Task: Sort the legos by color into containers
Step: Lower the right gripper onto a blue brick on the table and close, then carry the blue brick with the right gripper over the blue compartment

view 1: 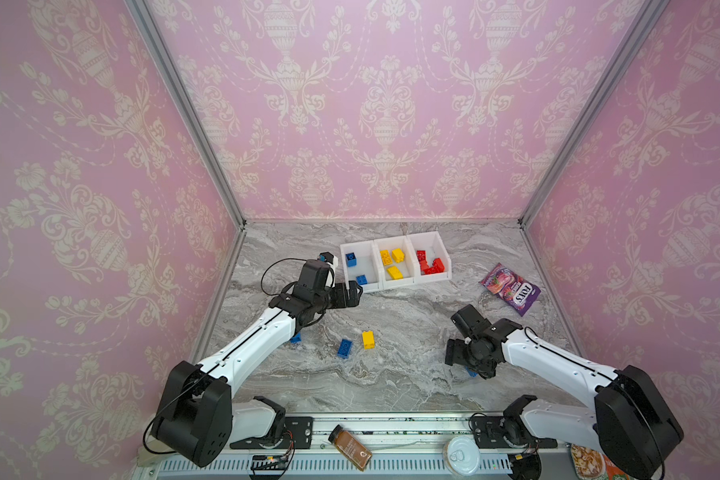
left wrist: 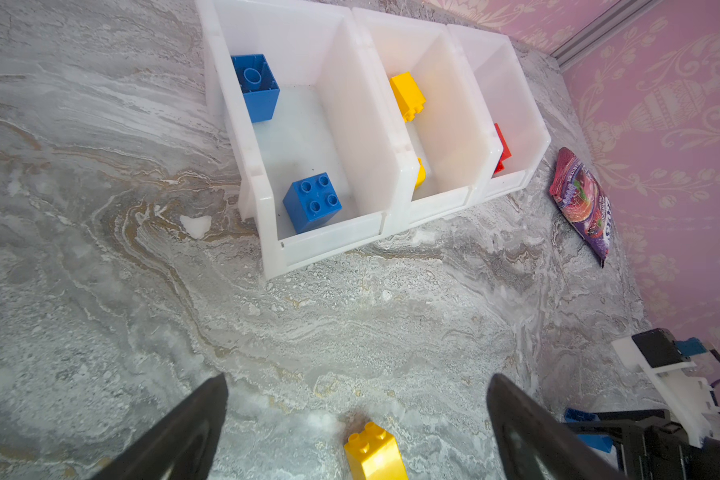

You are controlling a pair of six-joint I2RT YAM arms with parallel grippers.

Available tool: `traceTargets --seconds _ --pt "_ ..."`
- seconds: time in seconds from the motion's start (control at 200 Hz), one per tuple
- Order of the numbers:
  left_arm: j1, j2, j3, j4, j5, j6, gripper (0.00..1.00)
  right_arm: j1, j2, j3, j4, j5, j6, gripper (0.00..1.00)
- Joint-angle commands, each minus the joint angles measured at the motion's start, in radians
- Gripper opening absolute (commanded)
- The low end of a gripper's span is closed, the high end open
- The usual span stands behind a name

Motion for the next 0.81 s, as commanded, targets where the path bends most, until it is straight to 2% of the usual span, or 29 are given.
traceTargets --seconds 0.0,0.055,0.105,0.155,0.345,0.4,0.61,0.801 --pt "0.009 -0.007 0.022 -0.016 0.016 0.020 0.99 0.036 0.026 0.005 -0.031 0.028 0.022 0.82" --pt "0.009 -0.005 0.022 -0.015 0.016 0.020 0.99 0.057 0.054 0.020 -0.044 0.058 0.020 0.78" --pt "0.009 -0.007 0.022 -0.016 0.016 0.020 0.99 0.073 0.073 0.031 -0.053 0.083 0.020 0.69" --pt "0.009 -0.010 0.022 -0.017 0.015 0.020 0.99 0.085 0.086 0.043 -0.061 0.112 0.021 0.63" --pt "0.009 -0.020 0.020 -0.026 0.012 0.021 0.99 0.099 0.112 0.066 -0.076 0.180 0.011 0.61" --pt "0.010 -0.024 0.018 -0.026 0.010 0.021 0.99 0.099 0.116 0.066 -0.069 0.186 0.011 0.60" --pt "0.010 -0.036 0.012 -0.033 0.003 0.018 0.99 0.101 0.135 0.058 -0.046 0.173 0.009 0.35" --pt "0.013 -0.047 0.007 -0.039 -0.002 0.018 0.99 0.105 0.113 0.071 -0.061 0.170 0.009 0.23"
